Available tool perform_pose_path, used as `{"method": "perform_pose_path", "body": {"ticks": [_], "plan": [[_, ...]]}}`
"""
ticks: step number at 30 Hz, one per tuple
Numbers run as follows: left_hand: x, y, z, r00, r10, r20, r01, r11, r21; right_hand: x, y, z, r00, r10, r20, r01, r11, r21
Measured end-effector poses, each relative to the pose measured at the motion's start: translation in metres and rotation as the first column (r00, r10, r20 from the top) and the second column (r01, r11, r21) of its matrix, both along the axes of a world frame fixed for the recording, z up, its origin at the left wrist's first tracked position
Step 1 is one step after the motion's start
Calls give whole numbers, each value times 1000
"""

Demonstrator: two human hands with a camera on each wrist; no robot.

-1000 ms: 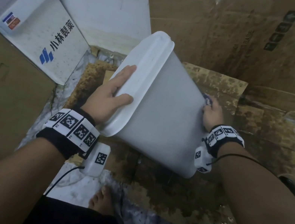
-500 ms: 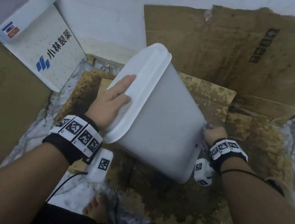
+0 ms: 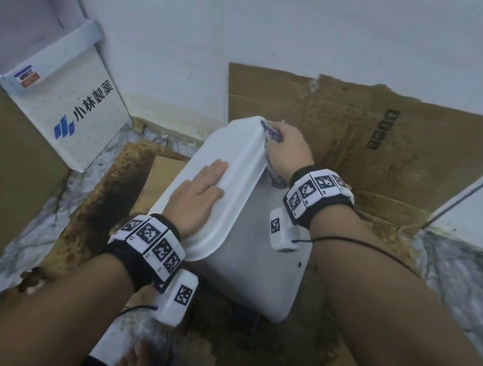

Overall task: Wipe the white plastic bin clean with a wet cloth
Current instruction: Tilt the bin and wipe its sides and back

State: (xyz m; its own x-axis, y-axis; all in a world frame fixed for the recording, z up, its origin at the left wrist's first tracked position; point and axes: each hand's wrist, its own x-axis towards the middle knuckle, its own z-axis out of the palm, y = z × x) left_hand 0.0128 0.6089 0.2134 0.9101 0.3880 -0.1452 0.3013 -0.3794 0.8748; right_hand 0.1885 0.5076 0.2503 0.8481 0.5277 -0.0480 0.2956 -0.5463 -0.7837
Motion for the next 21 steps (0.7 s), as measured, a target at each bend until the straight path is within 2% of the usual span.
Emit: {"method": "perform_pose_path", "body": {"ticks": [5,7,12,15,18,21], "plan": [[0,-4,2,1000,-22,-14,22,1000,-15,6,0,12,990,106,96,-75,955,-286],[1,-9,4,999,-35,-9,35,999,12,6,-5,17,983,133,125,-81,931,-355],[5,-17,10,998,-48,-46,51,996,78,-11,-19,11,960,191,204,-104,922,-372],[7,-18,12,995,-64,-74,72,991,114,-29,-26,4,946,202,252,-111,936,-335],[6,-19,12,985,-112,-129,138,966,218,-49,-33,-2,936,213,280,-129,948,-292],[6,-21,13,982,-119,-144,149,966,214,-70,-41,0,929,240,281,-168,952,-257]]}}
